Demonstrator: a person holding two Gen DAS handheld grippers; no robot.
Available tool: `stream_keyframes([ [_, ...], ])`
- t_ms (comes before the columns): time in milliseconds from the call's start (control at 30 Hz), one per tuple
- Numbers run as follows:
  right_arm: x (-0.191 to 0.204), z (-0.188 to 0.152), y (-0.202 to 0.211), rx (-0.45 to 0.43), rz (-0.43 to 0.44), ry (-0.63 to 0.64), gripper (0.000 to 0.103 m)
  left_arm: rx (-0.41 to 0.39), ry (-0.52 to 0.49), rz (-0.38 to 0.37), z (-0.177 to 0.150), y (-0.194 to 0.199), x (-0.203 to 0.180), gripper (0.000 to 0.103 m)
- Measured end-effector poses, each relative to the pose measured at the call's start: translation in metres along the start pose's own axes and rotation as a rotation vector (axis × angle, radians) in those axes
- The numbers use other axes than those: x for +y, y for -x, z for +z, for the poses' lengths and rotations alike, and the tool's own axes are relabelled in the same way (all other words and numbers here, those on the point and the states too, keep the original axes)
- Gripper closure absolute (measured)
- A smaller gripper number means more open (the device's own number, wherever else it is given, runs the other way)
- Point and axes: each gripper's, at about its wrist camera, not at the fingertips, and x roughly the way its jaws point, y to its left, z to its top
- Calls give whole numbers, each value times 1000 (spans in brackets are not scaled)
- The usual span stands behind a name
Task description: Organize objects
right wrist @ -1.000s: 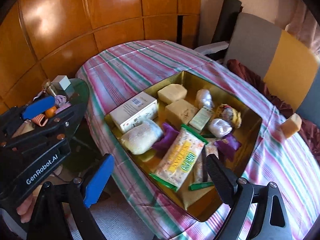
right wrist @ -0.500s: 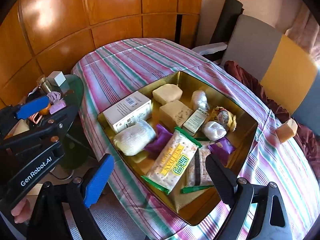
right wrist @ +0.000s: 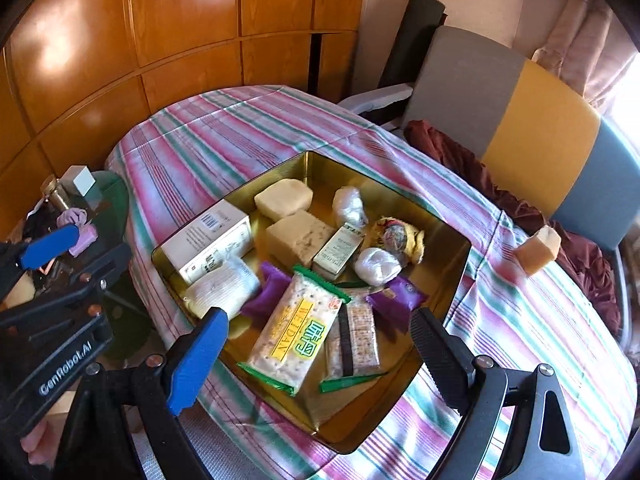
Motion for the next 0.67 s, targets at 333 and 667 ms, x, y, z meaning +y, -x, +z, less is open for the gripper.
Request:
stream_keyframes([
  [333, -7, 5, 0, -7, -15, -38, 10, -5, -8, -16, 3, 2, -7, 44],
  [667, -12, 4, -5, -1, -16, -62, 10, -11, -16, -13, 2, -2, -11, 45],
])
